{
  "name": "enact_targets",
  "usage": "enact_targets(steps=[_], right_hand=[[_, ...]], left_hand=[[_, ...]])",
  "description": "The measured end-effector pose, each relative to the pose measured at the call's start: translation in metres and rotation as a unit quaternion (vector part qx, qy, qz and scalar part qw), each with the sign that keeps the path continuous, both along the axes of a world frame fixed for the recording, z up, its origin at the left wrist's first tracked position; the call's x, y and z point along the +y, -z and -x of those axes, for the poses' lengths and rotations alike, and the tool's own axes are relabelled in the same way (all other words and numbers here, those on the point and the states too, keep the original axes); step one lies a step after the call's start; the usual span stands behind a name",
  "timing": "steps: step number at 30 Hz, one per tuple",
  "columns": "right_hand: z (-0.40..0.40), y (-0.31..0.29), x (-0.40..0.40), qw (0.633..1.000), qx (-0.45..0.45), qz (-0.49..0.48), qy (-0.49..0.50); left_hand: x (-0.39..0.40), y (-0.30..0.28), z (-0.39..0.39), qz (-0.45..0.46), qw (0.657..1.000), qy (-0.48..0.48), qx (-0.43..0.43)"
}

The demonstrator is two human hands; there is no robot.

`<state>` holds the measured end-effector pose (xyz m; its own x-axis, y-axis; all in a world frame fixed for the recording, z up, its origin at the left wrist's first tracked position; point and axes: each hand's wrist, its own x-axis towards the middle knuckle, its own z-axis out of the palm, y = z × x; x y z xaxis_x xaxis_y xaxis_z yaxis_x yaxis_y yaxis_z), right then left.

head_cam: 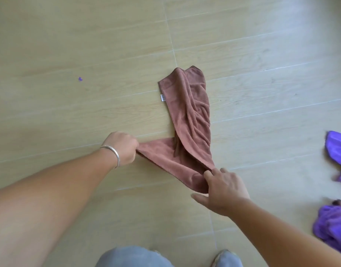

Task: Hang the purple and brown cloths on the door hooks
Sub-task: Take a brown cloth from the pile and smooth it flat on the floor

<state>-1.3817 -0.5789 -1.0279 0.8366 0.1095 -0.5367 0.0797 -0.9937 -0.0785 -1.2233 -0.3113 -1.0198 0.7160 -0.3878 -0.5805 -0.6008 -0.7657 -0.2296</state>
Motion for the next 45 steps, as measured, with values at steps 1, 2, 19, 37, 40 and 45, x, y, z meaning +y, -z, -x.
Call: enact_targets(steps=[1,2,19,37,40,45], right_hand=[[0.003,-0.022,0.0,0.999,0.027,0.014,-0.019],[0.006,-0.043,0.0,0.999,0.037,0.021,-0.029],[-0.028,-0.346,-0.013,0.976,0.181,0.085,-0.092],[-0.196,-0.477,0.004,0.998,-0.006,0.062,-0.008],[-0.216,-0.494,0.007,0.994,-0.084,0.072,-0.001],[-0.231,-0.515,0.01,0.984,-0.165,0.059,0.014]], left_hand=[[0.006,-0.021,0.005,-0.002,1.0,-0.014,0.006],[0.011,-0.042,0.011,-0.004,1.0,-0.025,0.012],[0.069,-0.333,0.07,0.045,0.986,-0.097,0.128],[0.09,-0.482,-0.065,0.158,0.962,-0.212,-0.073],[0.094,-0.504,-0.088,0.196,0.949,-0.216,-0.116],[0.102,-0.528,-0.095,0.232,0.937,-0.217,-0.147]])
